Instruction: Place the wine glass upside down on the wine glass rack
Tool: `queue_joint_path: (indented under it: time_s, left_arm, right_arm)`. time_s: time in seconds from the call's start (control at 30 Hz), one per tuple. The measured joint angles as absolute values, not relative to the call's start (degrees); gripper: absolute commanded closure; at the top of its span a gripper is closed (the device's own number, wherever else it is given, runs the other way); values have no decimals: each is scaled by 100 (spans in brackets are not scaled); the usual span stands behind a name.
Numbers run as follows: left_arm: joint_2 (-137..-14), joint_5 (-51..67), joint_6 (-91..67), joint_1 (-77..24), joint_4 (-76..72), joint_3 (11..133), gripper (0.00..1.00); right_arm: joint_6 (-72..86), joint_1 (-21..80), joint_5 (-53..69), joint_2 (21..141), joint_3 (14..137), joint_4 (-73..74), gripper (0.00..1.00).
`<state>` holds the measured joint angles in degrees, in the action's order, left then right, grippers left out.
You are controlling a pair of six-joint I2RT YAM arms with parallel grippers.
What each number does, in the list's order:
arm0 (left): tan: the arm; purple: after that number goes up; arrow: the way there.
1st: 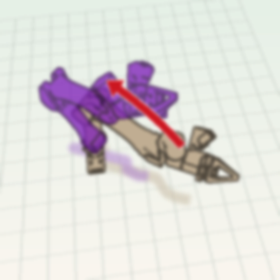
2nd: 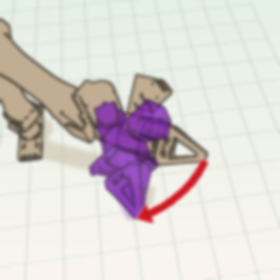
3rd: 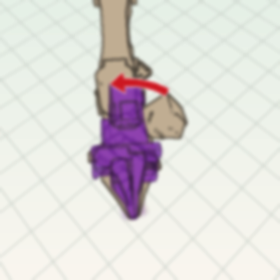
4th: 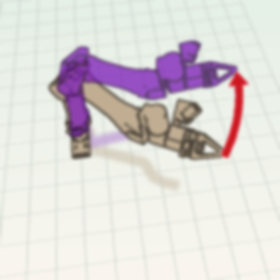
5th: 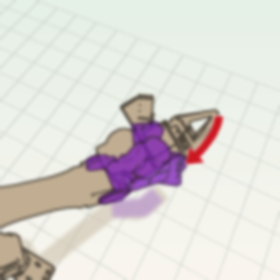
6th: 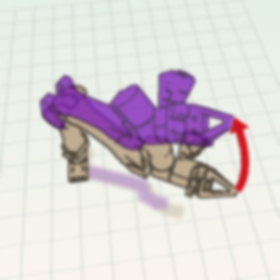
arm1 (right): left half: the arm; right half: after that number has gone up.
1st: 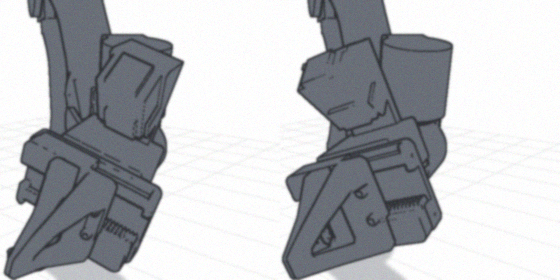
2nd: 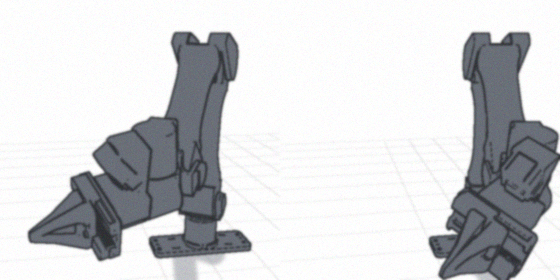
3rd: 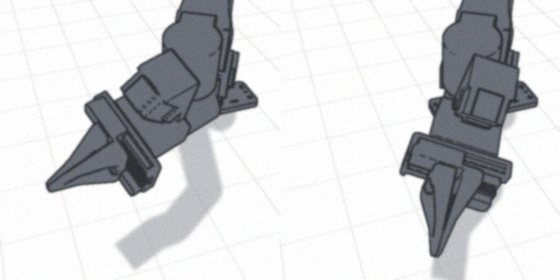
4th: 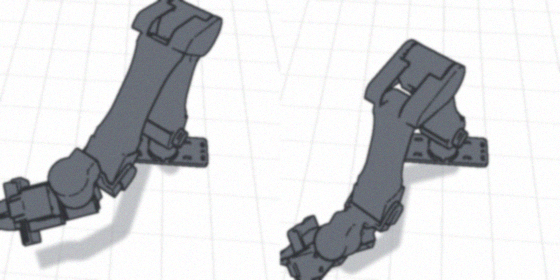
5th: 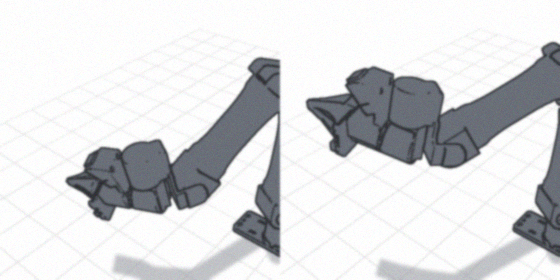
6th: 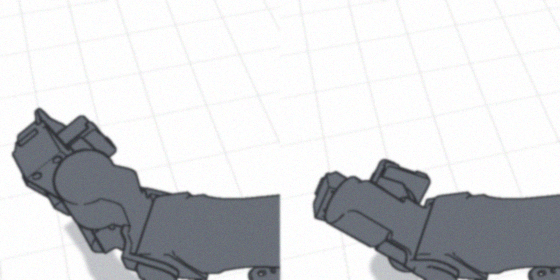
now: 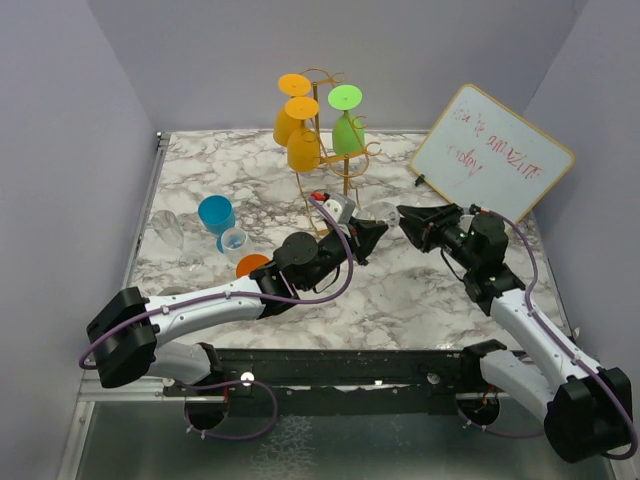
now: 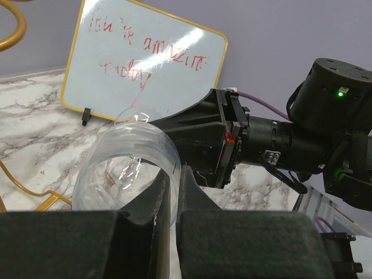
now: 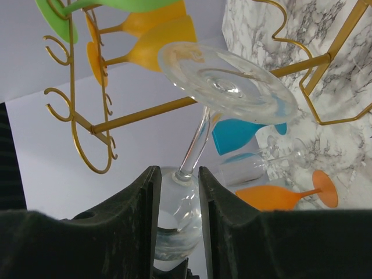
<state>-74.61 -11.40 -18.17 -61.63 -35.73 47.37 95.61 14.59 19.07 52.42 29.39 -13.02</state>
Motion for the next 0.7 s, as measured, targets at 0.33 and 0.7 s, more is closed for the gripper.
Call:
queue_joint_path:
  time_s: [0.33,0.7]
  left_arm:
    - [-7498,-1114,-1758,-6163,-3647,4737,100]
    - [-7500,-1120,-1704,-6149,-3734,4713,100]
  right_arm:
    - [9710,1531,1942,5413,3002,-1448,77]
    - [9723,1568,1973,5621,3197,-1435,78]
